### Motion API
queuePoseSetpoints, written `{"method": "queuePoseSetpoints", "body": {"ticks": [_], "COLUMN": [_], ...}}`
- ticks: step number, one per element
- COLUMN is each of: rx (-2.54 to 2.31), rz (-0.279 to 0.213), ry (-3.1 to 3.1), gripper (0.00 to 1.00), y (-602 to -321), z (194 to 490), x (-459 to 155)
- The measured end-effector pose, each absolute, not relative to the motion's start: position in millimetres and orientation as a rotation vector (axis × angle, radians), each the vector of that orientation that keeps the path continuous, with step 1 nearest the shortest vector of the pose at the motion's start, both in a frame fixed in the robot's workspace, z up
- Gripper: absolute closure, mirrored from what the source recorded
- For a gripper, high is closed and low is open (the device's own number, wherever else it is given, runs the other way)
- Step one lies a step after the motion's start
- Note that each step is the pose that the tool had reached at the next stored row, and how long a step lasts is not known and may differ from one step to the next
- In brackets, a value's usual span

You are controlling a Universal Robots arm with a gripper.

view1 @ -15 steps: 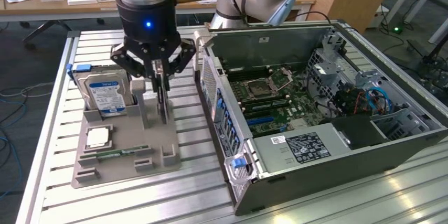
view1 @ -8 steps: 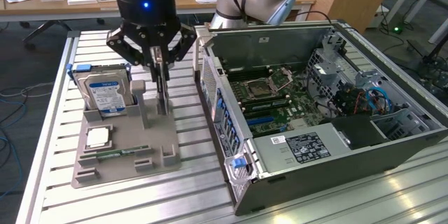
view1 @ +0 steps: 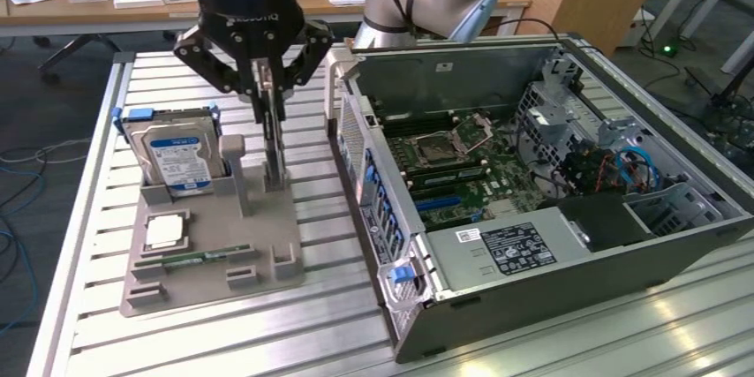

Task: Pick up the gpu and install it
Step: 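Pick up the gpu and move the gpu toward the slot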

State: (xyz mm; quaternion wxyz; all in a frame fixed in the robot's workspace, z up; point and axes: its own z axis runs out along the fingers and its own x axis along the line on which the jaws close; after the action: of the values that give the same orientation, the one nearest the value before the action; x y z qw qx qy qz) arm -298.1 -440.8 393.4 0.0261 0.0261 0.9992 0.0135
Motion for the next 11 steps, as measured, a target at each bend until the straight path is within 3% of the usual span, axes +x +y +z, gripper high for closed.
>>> {"method": "queuePoseSetpoints", "body": {"ticks": [11], "rx": [0.08], "rz": [0.041], "ry": [3.087], "gripper": [0.74], "y": [-441], "z": [407], "x": [-298]}}
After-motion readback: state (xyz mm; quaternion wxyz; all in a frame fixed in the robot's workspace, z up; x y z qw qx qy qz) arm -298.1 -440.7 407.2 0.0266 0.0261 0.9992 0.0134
